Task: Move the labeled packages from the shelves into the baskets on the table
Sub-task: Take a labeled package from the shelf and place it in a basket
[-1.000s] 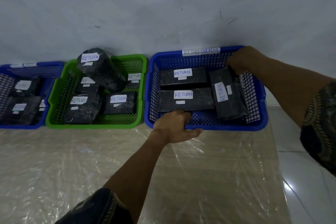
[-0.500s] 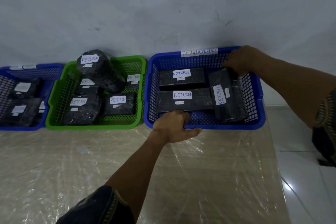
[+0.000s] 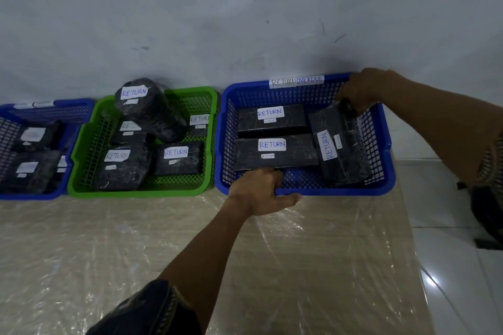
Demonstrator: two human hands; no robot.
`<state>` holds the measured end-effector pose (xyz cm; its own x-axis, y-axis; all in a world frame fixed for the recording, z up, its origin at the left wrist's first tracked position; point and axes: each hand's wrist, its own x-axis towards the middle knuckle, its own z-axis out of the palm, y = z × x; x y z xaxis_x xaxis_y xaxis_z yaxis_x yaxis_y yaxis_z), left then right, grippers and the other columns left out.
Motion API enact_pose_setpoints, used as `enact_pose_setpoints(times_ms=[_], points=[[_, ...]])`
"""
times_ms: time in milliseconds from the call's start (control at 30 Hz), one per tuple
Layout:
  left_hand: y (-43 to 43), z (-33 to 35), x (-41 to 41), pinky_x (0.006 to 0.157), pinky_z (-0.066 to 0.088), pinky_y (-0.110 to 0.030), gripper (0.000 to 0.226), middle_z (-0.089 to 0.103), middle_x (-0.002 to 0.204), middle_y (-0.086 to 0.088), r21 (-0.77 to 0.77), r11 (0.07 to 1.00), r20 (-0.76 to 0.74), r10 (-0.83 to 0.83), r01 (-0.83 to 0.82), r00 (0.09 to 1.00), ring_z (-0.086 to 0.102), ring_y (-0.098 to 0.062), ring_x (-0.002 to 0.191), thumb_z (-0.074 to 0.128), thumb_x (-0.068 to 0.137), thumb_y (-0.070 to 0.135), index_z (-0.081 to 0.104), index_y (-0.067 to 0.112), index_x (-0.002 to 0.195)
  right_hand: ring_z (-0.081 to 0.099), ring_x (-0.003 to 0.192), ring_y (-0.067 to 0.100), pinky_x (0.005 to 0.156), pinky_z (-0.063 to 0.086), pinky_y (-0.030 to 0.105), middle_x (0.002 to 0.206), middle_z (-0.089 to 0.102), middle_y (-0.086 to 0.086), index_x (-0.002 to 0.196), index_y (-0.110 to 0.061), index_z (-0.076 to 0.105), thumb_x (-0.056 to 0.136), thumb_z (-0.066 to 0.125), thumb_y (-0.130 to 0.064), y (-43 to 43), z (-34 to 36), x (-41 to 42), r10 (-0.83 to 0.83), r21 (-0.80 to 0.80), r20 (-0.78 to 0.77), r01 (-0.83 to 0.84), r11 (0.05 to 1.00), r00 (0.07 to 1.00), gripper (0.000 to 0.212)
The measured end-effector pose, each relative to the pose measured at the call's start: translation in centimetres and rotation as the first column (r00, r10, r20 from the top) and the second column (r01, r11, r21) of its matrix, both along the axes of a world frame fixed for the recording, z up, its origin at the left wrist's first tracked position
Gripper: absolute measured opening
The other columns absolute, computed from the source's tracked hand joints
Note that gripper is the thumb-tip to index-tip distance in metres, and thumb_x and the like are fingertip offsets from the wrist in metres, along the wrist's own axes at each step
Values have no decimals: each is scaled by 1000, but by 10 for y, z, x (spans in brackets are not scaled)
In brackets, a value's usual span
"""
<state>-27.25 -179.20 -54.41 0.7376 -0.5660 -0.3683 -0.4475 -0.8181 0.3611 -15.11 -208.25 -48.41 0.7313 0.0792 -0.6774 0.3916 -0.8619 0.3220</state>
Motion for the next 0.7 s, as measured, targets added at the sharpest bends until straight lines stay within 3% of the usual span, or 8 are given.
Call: enact_pose_setpoints(times_ms=[100, 167, 267, 367, 533, 700], points=[[0, 1, 0, 72, 50, -35, 50, 52, 83, 6, -1, 1000, 1, -7, 7, 1000, 51, -14, 76, 49, 77, 74, 46, 25, 73, 48, 124, 21, 95, 43, 30, 142, 45, 5, 150, -26, 23, 85, 67, -43, 1, 7, 3, -72, -2, -49, 72, 997, 996, 80], [0, 1, 0, 72, 50, -34, 50, 53, 85, 6, 3, 1000, -2, -7, 7, 1000, 52, -15, 78, 49, 77, 75, 47, 25, 74, 49, 121, 21, 86, 43, 29, 139, 47, 6, 147, -23, 28, 81, 73, -38, 3, 13, 8, -101, -6, -67, 100, 995, 993, 81], [0, 0, 0, 74, 52, -37, 53, 54, 87, 6, 7, 1000, 1, 0, 0, 1000, 53, -15, 80, 46, 75, 78, 48, 25, 74, 51, 115, 21, 78, 39, 26, 134, 52, 5, 142, -20, 39, 77, 76, -37, 3, 23, 13, -107, 27, -52, 109, 994, 993, 76], [0, 0, 0, 74, 53, -39, 57, 53, 85, 5, 12, 1000, 0, 0, 0, 1000, 54, -17, 79, 42, 72, 80, 50, 24, 75, 52, 115, 22, 80, 38, 26, 131, 56, 6, 136, -15, 48, 79, 75, -37, 0, 33, 18, -153, 89, -49, 157, 984, 987, 67], [0, -2, 0, 73, 52, -37, 57, 54, 83, 4, 1, 1000, 25, -14, 14, 1000, 54, -18, 77, 40, 72, 81, 48, 24, 73, 55, 99, 23, 78, 38, 27, 118, 63, 11, 118, -7, 62, 80, 73, -39, 3, 56, 24, -254, 185, -36, 256, 949, 967, 51], [0, -3, 1, 73, 53, -39, 58, 55, 82, 4, 4, 1000, 19, -3, 3, 1000, 55, -18, 76, 39, 71, 81, 49, 24, 72, 56, 90, 25, 74, 47, 32, 104, 64, 10, 109, -10, 65, 77, 67, -57, 16, 88, 25, -207, 234, 205, 158, 959, 956, 56]])
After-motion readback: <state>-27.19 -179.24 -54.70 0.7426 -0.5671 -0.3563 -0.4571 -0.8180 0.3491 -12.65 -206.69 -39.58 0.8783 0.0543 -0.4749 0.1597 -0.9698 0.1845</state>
